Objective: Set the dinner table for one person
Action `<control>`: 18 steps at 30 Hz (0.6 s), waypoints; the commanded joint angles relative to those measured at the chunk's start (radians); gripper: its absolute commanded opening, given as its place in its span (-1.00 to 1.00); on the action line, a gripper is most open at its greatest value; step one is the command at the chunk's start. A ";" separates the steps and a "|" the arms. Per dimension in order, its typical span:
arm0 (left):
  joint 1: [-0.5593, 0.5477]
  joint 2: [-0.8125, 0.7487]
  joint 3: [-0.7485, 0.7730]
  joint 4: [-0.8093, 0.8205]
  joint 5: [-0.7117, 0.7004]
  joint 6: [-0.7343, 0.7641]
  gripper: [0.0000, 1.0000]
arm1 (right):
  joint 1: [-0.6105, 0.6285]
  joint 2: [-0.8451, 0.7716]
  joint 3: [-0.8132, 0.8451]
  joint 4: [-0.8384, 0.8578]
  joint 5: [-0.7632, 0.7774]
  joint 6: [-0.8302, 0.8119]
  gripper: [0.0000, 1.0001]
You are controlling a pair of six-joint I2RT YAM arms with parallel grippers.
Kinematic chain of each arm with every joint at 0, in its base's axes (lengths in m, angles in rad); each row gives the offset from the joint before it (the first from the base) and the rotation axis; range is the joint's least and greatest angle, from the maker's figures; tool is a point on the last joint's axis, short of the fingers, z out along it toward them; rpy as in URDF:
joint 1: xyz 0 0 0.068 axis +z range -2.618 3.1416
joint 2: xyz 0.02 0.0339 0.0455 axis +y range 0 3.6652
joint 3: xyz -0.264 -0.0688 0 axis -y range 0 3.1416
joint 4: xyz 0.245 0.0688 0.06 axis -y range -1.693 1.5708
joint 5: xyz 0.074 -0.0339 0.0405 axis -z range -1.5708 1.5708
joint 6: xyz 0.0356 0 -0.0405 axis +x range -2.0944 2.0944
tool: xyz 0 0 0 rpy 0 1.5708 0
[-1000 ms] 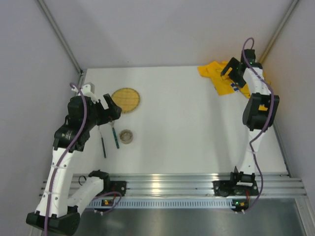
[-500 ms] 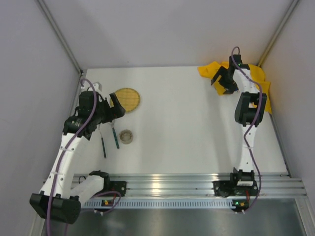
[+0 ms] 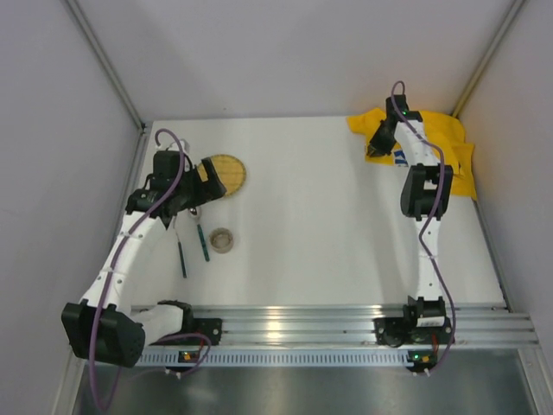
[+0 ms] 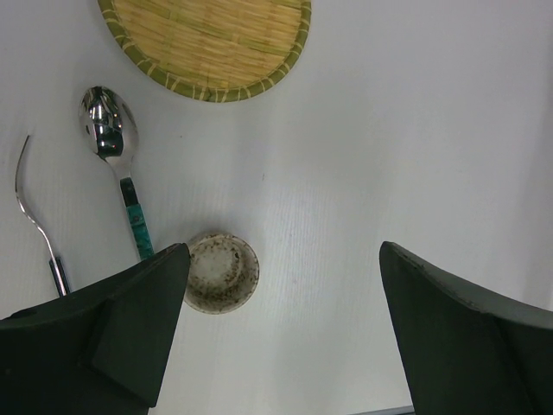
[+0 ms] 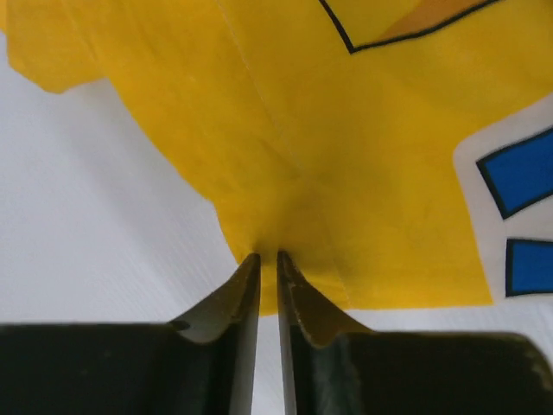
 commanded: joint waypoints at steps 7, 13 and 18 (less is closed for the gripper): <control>0.002 -0.032 0.026 0.039 -0.008 0.025 0.92 | 0.057 0.094 0.033 -0.167 0.020 -0.032 -1.00; 0.002 -0.099 -0.007 0.021 -0.001 0.028 0.93 | 0.103 0.019 -0.042 -0.210 -0.012 -0.068 -1.00; 0.002 -0.174 -0.032 -0.012 0.001 0.033 0.92 | 0.212 -0.087 -0.228 -0.201 -0.067 -0.084 -1.00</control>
